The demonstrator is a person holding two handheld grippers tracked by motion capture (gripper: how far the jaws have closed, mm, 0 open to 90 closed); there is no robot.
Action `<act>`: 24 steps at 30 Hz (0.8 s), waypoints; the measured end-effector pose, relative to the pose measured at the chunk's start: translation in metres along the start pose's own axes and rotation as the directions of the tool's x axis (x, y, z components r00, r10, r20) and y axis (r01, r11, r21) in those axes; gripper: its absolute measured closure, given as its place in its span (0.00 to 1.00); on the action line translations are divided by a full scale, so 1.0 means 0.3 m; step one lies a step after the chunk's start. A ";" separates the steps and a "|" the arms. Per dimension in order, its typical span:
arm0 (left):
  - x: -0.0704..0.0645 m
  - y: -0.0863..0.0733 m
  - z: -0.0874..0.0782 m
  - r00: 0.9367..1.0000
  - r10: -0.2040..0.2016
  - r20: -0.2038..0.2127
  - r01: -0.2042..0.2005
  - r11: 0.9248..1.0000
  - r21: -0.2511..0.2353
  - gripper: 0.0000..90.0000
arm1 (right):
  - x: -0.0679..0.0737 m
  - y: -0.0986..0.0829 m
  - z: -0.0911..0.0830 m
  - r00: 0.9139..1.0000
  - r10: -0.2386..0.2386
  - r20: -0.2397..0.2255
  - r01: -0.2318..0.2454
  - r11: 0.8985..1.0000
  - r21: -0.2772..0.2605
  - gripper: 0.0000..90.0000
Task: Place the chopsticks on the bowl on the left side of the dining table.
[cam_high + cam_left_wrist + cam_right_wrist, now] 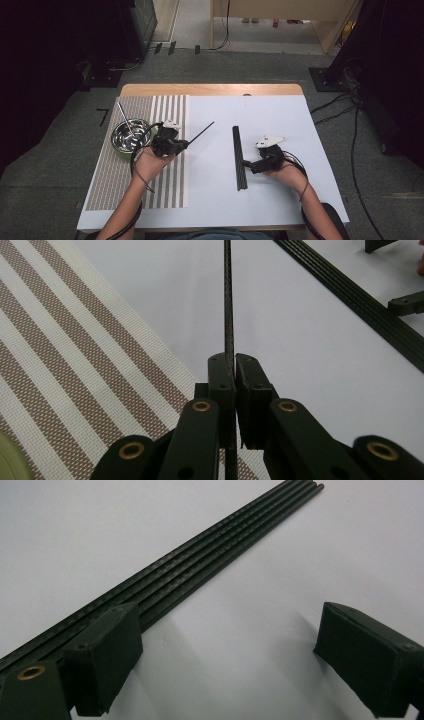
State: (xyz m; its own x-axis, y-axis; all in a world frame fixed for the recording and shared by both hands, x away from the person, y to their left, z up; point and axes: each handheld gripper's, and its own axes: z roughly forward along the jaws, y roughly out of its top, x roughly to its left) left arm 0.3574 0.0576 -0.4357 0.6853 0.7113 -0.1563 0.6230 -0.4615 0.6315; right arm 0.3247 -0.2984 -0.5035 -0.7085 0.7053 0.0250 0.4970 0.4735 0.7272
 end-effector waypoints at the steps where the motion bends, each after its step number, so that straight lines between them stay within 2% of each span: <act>1: 0.001 0.000 -0.002 1.000 -0.001 -0.001 0.001 1.000 0.000 0.97 | 0.000 0.000 0.000 1.000 0.000 0.000 0.000 1.000 0.000 0.12; 24: 0.033 -0.014 -0.037 1.000 -0.005 -0.004 0.005 1.000 0.016 0.97 | 0.000 0.000 0.000 1.000 0.000 0.000 0.000 1.000 0.000 0.12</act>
State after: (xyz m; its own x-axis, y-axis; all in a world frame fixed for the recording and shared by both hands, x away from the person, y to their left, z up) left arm 0.3574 0.0724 -0.4316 0.6807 0.7157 -0.1564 0.6324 -0.4662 0.6187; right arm 0.3247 -0.2985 -0.5035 -0.7087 0.7050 0.0247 0.4966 0.4737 0.7273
